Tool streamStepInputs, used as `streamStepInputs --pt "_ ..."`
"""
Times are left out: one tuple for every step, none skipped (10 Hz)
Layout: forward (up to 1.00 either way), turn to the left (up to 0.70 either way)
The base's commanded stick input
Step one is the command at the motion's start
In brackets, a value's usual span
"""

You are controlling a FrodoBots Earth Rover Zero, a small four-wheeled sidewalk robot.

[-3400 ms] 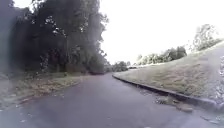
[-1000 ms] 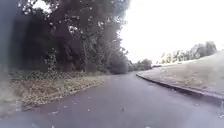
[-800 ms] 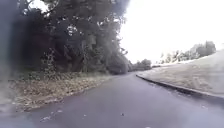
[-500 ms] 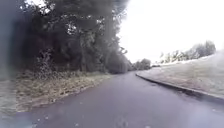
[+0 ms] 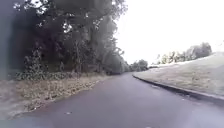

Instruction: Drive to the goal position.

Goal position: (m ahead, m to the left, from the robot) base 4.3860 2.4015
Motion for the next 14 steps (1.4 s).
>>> streamStepInputs --pt "1.0 0.0" --pt "1.0 0.0" --pt "1.0 0.0" --pt "1.0 0.0" --pt "1.0 0.0" --pt "1.0 0.0" --pt "1.0 0.0" --pt "1.0 0.0" --pt "1.0 0.0" --pt "1.0 0.0" --pt "1.0 0.0" --pt "1.0 0.0" --pt "1.0 0.0" --pt "1.0 0.0"
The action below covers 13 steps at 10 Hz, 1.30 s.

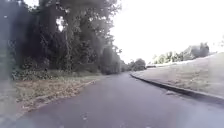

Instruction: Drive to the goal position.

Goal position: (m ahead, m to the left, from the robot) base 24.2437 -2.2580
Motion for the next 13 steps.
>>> streamStepInputs --pt "1.0 0.0" --pt "1.0 0.0" --pt "1.0 -0.03" --pt "1.0 -0.28" --pt "1.0 -0.34" --pt "1.0 -0.21" --pt "1.0 -0.09" --pt "1.0 0.0" --pt "1.0 0.0" --pt "1.0 0.0" --pt "1.0 0.0" --pt "1.0 0.0" --pt "1.0 0.0"
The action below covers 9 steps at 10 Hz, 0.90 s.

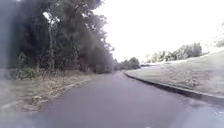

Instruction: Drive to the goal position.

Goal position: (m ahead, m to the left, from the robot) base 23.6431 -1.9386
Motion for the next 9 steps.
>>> streamStepInputs --pt "1.0 0.0" --pt "1.0 0.0" --pt "1.0 0.0" --pt "1.0 0.0" --pt "1.0 0.0" --pt "1.0 0.0" --pt "1.0 0.14" --pt "1.0 0.4" --pt "1.0 0.15"
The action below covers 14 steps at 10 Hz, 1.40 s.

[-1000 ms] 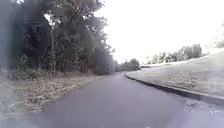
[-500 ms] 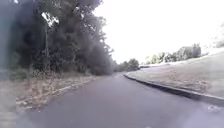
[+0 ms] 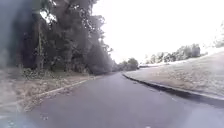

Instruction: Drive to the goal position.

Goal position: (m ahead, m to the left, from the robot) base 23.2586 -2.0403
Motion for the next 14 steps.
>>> streamStepInputs --pt "1.0 0.0" --pt "1.0 0.0" --pt "1.0 0.0" --pt "1.0 0.0" --pt "1.0 0.0" --pt "1.0 0.0" --pt "1.0 0.0" --pt "1.0 0.0" --pt "1.0 0.05" --pt "1.0 0.15" --pt "1.0 0.25" --pt "1.0 0.21" --pt "1.0 0.03" --pt "1.0 0.0"
